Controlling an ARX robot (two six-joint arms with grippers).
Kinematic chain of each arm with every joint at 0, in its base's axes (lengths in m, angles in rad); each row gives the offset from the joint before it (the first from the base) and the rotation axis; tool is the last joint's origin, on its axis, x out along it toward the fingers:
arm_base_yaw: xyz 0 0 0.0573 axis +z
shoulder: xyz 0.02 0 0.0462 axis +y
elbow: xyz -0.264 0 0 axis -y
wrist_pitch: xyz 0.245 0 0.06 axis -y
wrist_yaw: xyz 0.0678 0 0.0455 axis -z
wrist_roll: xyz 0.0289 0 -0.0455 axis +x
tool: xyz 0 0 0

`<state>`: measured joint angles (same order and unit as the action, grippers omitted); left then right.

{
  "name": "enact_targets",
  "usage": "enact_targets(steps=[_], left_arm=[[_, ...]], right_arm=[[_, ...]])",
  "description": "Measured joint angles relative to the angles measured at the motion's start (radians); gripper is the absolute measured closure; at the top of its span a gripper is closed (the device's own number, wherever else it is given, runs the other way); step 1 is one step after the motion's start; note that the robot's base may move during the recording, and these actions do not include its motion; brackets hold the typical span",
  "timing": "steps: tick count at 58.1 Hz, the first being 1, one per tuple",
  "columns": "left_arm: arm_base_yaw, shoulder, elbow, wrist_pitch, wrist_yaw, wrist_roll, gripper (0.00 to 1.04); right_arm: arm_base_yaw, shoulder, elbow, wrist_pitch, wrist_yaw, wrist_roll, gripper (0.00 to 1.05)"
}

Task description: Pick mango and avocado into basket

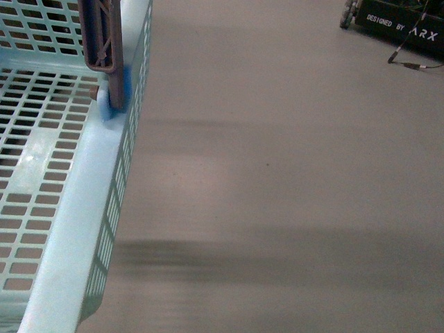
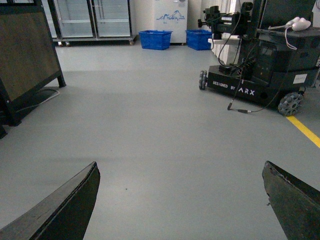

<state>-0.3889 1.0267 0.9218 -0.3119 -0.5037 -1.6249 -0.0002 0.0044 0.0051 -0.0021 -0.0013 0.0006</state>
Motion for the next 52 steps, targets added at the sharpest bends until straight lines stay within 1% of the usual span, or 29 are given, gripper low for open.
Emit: enact_targets(steps=[52], left_arm=[[0.000, -0.001, -0.005, -0.001, -0.001, -0.002, 0.98]], right_arm=[[0.000, 0.000, 0.000, 0.000, 0.000, 0.000, 0.08]])
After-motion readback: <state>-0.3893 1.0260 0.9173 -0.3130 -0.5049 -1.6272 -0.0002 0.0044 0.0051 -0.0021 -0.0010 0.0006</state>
